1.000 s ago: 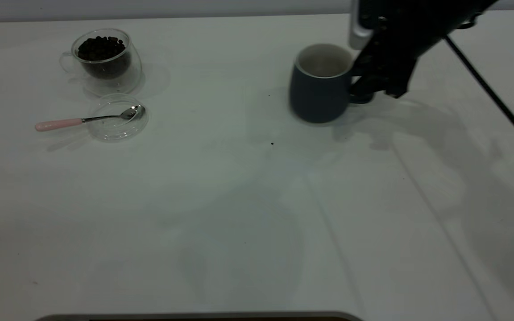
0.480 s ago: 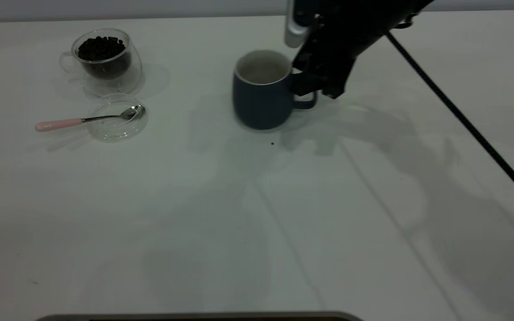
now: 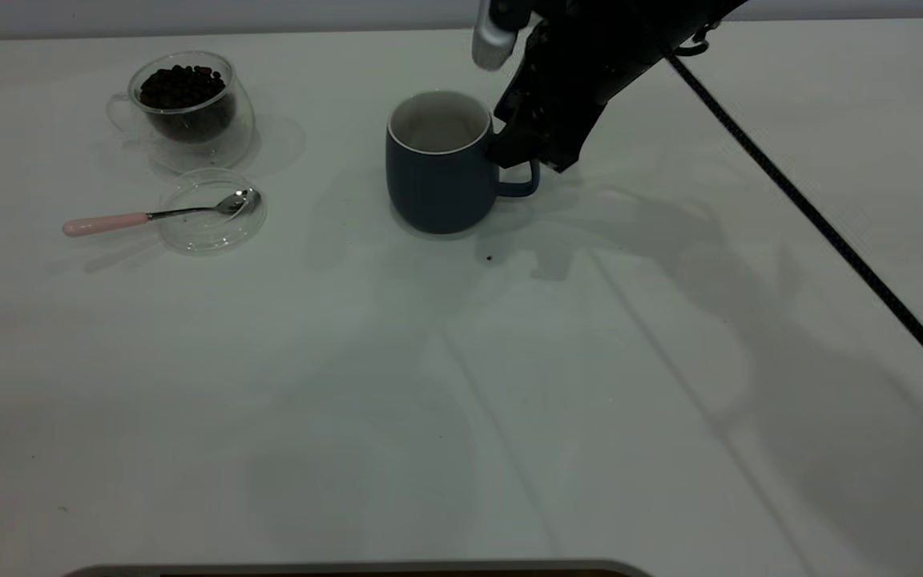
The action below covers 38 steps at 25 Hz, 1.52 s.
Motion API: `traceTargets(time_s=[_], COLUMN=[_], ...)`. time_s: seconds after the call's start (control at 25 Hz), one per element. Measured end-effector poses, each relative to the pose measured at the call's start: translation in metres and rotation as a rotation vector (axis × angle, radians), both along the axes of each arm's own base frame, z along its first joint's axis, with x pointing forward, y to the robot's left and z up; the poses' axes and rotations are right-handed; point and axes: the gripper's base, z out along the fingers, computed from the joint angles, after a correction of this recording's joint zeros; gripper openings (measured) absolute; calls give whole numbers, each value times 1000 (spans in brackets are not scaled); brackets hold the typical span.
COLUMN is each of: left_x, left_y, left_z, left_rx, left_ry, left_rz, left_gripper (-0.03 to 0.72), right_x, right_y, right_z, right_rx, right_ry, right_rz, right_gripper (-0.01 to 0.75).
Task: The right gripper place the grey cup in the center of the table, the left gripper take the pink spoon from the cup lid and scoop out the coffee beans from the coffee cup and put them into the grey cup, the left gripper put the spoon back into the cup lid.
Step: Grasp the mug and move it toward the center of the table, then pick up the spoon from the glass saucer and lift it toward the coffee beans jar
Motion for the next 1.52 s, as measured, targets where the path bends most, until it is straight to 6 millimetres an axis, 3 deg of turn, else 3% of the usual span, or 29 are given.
traceTargets(time_s=[0.08,0.24,0.44,0.56,0.68,0.8,0.96,1.16,1.4,1.52], left_x=[0,0,0,0,0,0,0,0,0,0], left_y=[0,0,0,0,0,0,0,0,0,0], left_z=[0,0,0,0,0,0,0,0,0,0], left_rx=[0,0,0,0,0,0,0,0,0,0], left_ry=[0,0,0,0,0,0,0,0,0,0], left_rz=[0,0,0,0,0,0,0,0,0,0], left_gripper=[462,462,462,462,462,462,462,462,462,462], right_x=[1,2,-25,-61,-117,-179,-250,-314,-391,-417], right_y=[-5,-22,-43,-60,-84,-107,-145,-183,-199,-204], right_z=[14,65,152,212,263,281,265,236,223,223], right_rx=[30,71,59,-8,-60,-54,-27,58,227,320], right_ry=[45,124,353,451,375,329,352,299,98,-13], right_rz=[-45,-139,-357,-571,-765,-867,-979,-1110,-1114,-1108], right_gripper=[457,457,457,457,457,457,457,457,457,457])
